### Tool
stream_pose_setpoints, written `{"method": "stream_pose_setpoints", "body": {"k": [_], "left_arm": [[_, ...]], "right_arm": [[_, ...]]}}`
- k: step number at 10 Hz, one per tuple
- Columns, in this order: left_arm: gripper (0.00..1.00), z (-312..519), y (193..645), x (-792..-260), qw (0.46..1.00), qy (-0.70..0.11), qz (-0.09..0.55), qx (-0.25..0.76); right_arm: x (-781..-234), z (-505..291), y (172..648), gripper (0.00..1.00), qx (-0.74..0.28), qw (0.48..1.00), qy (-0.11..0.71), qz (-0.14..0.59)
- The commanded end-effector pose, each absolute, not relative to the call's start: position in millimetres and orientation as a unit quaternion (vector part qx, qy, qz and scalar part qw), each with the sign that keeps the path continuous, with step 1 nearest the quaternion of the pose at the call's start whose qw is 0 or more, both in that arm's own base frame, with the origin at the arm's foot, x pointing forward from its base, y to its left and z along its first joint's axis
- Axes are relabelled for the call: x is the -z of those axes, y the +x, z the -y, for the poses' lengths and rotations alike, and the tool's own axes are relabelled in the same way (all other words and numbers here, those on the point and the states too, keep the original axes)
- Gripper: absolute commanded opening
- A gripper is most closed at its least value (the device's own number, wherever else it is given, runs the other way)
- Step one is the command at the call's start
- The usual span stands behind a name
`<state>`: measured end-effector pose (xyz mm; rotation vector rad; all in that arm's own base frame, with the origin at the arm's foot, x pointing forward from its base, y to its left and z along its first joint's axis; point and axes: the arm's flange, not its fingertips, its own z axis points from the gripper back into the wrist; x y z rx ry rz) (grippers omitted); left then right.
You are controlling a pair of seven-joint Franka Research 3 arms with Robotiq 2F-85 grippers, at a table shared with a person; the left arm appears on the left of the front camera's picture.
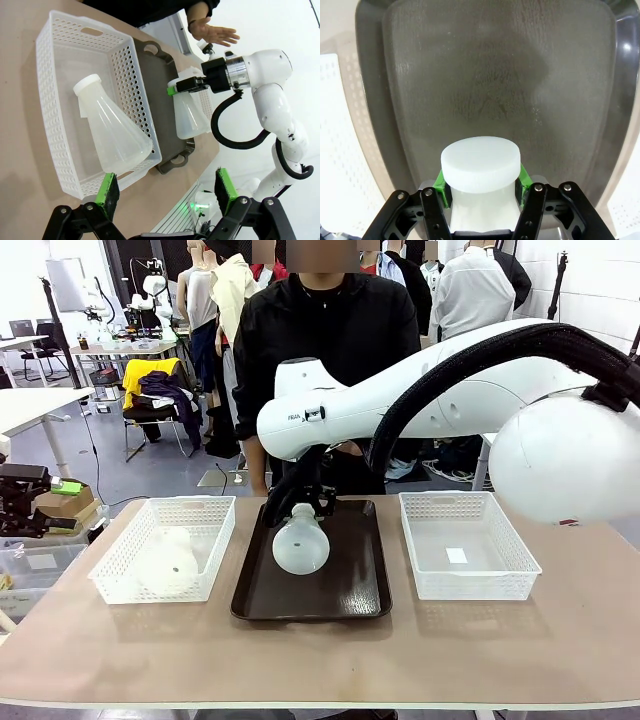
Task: Prepare the laboratory tools.
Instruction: While moving the picked Big flask to the Handle tray indicated by the person, stop as directed by the person, then place the picked Big flask upright in the Handle tray as instructed by the person.
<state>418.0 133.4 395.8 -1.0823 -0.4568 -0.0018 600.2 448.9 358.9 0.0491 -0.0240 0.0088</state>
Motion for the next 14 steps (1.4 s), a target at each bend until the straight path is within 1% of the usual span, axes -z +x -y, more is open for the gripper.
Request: {"method": "stream_pose_setpoints", "body": {"k": [1, 3, 6, 7, 8, 14], "left_arm": [[1.00, -134.1, 416.8, -397.3, 0.831, -0.513, 0.217, -0.002], [1.00, -134.1, 416.8, -397.3, 0.831, -0.513, 0.217, -0.002], [1.00, -134.1, 416.8, -397.3, 0.831, -0.513, 0.217, -0.002], [1.00, -134.1, 416.8, -397.3, 0.831, -0.513, 0.217, -0.002], [1.00, -134.1, 416.8, -397.3, 0.831, -0.513, 0.217, -0.002], [1.00, -134.1, 416.8, -397.3, 0.831, -0.513, 0.217, -0.002]], "right_arm": [[-365.4, -443.7, 595.0, 0.00, -0.031, 0.998, 0.024, 0.050], [-375.1, -436.1, 590.5, 0.00, -0.043, 0.997, 0.030, 0.058], [-372.5, -434.8, 588.6, 0.00, -0.054, 0.997, 0.028, 0.047], [-367.3, -437.2, 591.7, 0.00, -0.083, 0.996, 0.022, 0.035], [-372.9, -442.2, 596.9, 0.00, -0.044, 0.998, 0.026, 0.045], [-372.9, -442.2, 596.9, 0.00, -0.044, 0.998, 0.026, 0.045]]}}
